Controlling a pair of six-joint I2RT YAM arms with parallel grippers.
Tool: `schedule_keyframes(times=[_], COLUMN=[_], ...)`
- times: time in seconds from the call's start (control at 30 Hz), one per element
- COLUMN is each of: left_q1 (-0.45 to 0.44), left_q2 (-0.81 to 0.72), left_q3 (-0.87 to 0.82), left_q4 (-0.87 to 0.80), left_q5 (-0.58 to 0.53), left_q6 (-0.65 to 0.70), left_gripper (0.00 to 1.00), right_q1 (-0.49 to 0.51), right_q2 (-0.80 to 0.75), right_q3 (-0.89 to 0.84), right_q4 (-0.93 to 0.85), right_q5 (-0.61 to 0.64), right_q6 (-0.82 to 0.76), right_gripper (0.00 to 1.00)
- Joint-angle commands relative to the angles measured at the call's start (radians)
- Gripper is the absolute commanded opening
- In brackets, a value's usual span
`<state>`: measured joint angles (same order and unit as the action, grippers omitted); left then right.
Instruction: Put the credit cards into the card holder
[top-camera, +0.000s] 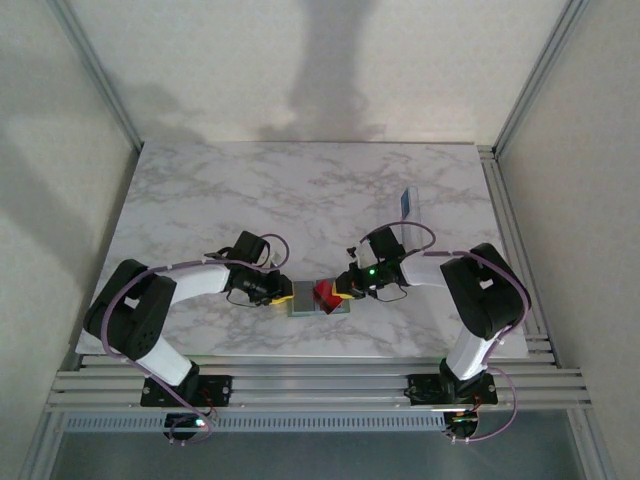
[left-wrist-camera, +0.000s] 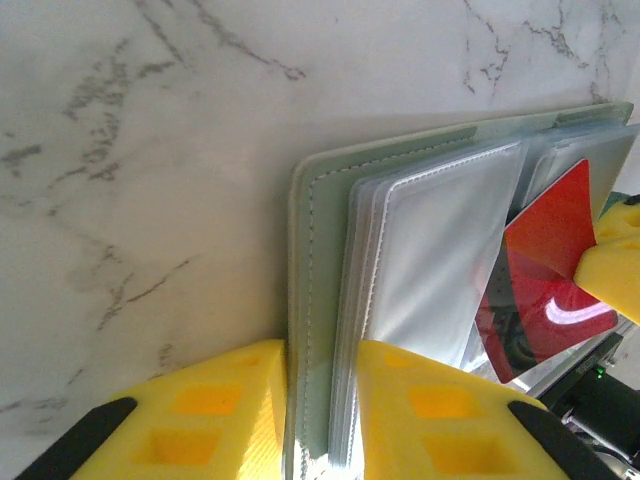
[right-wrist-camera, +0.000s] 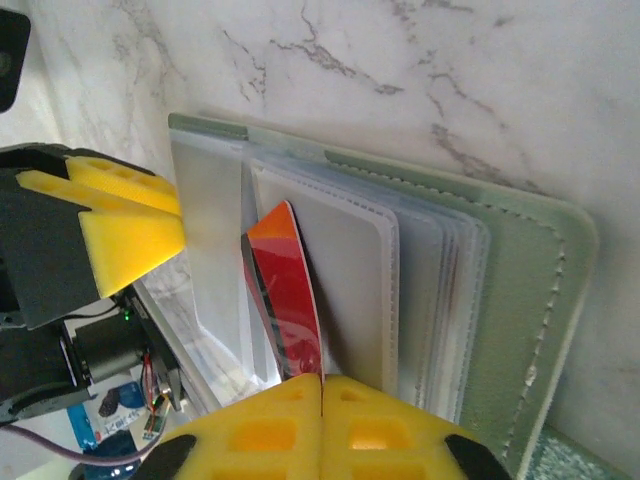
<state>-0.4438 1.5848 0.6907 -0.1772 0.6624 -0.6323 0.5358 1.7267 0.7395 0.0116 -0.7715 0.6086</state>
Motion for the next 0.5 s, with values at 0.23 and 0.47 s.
schedule_keyframes(times=[0.23, 0.47], left_q1=[-0.019, -0.026], left_q2=[0.0, -0.004], left_q3=[-0.023, -0.03], left_q4=[0.03, 0.031], left_q5=[0.009, 0.017], left_q6=[-0.019, -0.017], left_gripper=[0.22, 0.22], right_q1=[0.066, 0.094], right_q2=[-0.072, -0.126], right_q3=[-0.063, -0.098], right_q4=[0.101, 0.092], right_q5=[0.198, 0.31], right_q6=[0.144, 0.17], right_gripper=[0.07, 0.09])
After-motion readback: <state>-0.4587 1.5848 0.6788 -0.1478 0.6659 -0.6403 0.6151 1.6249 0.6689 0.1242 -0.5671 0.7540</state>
